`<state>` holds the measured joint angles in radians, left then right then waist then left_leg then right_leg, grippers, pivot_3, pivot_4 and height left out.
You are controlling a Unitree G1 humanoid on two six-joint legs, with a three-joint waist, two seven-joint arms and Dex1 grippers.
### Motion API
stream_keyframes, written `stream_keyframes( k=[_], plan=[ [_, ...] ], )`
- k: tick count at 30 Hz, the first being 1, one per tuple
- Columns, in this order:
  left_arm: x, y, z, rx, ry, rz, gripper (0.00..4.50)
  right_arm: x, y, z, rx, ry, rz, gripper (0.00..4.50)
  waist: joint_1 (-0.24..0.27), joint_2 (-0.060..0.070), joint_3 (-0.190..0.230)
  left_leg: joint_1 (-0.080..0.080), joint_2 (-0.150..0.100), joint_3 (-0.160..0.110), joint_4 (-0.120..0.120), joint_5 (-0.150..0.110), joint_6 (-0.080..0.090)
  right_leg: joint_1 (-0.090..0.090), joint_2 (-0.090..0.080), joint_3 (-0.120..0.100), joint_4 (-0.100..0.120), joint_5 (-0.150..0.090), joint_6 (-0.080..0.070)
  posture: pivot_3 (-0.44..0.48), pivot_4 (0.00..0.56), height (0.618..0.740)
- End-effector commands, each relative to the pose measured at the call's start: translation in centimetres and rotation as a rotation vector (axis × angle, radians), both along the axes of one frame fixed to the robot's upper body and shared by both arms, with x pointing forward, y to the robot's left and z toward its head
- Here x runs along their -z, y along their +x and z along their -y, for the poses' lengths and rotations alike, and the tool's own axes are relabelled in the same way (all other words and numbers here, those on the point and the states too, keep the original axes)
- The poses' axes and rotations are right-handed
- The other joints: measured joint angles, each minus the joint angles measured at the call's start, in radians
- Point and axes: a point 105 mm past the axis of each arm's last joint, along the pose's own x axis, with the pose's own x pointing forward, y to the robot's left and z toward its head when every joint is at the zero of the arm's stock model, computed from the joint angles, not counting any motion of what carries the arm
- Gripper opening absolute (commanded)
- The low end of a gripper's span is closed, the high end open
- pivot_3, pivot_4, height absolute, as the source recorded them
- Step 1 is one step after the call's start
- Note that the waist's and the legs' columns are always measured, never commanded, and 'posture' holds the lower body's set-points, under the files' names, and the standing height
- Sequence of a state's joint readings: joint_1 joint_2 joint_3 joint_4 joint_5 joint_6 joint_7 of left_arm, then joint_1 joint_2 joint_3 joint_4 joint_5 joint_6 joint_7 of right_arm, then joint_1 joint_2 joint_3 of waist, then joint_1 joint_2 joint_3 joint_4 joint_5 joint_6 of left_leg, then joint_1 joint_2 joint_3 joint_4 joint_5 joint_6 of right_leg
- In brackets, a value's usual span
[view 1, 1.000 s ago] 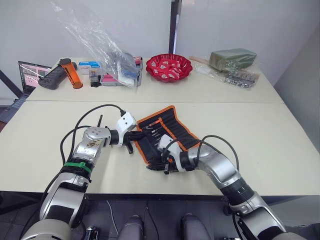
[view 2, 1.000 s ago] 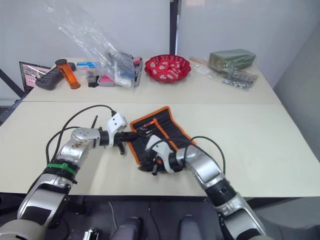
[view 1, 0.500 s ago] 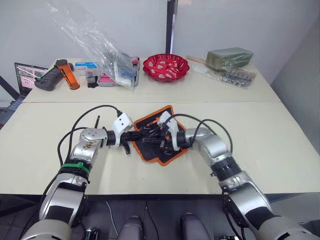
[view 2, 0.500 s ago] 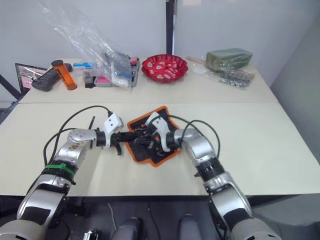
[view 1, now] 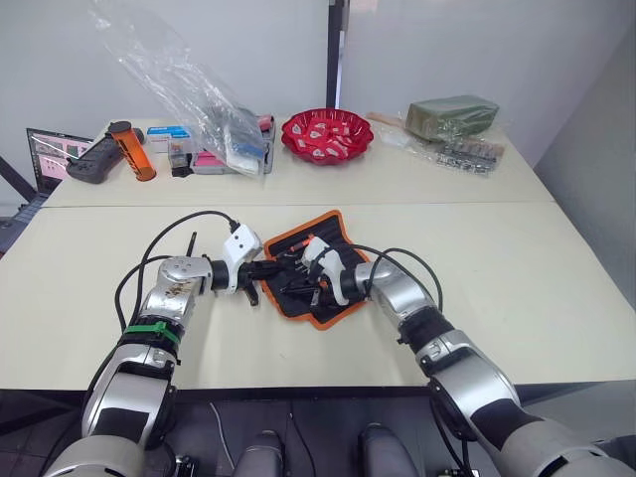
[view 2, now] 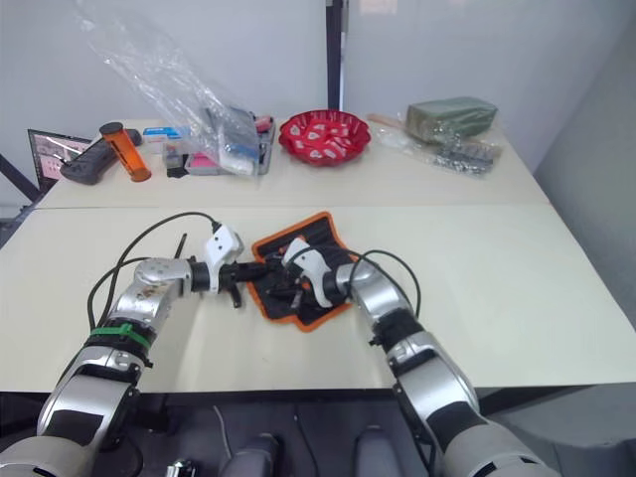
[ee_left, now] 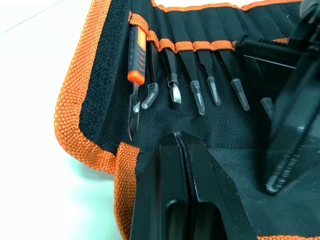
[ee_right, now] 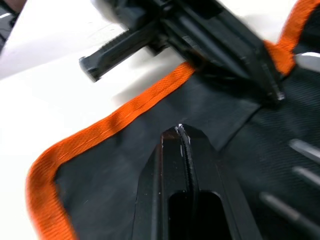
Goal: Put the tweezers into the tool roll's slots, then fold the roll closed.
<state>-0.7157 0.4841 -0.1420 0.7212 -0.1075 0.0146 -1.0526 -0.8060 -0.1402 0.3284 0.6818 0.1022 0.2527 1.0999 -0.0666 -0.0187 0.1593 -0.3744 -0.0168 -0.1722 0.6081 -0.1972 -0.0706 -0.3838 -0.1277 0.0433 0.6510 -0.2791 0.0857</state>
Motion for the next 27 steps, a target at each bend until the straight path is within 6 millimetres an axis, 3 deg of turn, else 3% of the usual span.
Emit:
stream_keyframes(
  k=[1,10,16,22,27],
  plan=[
    [1.9,-0.3,-0.9,-0.008,0.106,-0.031,0.0,3.0,-2.6,1.8,-0.042,-0.047,-0.156,0.03,0.001,0.001,-0.002,0.0,0.0,0.0,0.0,0.0,0.0,0.0,0.0,0.0,0.0,0.0,0.001,0.0,0.15,0.74],
    [3.3,-0.8,-1.5,0.004,0.17,-0.053,0.0,4.4,-5.7,4.0,-0.063,-0.114,-0.217,0.03,0.003,0.008,-0.011,0.006,0.0,0.0,0.0,-0.002,0.003,0.008,0.0,0.0,-0.004,-0.003,0.005,0.0,0.15,0.74],
    [2.8,-1.2,-1.2,0.034,0.112,-0.053,0.0,4.8,-5.4,4.4,-0.043,-0.168,-0.168,0.03,0.003,0.008,-0.012,0.007,0.0,0.0,0.0,-0.002,0.003,0.01,0.0,0.0,-0.005,-0.003,0.005,0.0,0.15,0.74],
    [1.0,-1.2,-1.3,0.039,0.036,-0.003,0.0,2.9,-4.2,4.1,-0.008,-0.108,-0.112,0.03,0.001,0.008,-0.012,0.007,0.0,0.0,0.0,-0.002,0.004,0.01,0.0,0.0,-0.005,-0.003,0.005,0.0,0.15,0.74],
    [-2.5,-0.9,-2.1,0.004,-0.081,0.047,0.0,-2.2,-4.1,3.8,-0.017,0.087,-0.087,0.03,0.008,0.007,-0.01,0.004,0.0,0.0,0.0,-0.002,0.004,0.008,0.0,0.0,-0.005,-0.003,0.005,0.0,0.15,0.74]
  ],
)
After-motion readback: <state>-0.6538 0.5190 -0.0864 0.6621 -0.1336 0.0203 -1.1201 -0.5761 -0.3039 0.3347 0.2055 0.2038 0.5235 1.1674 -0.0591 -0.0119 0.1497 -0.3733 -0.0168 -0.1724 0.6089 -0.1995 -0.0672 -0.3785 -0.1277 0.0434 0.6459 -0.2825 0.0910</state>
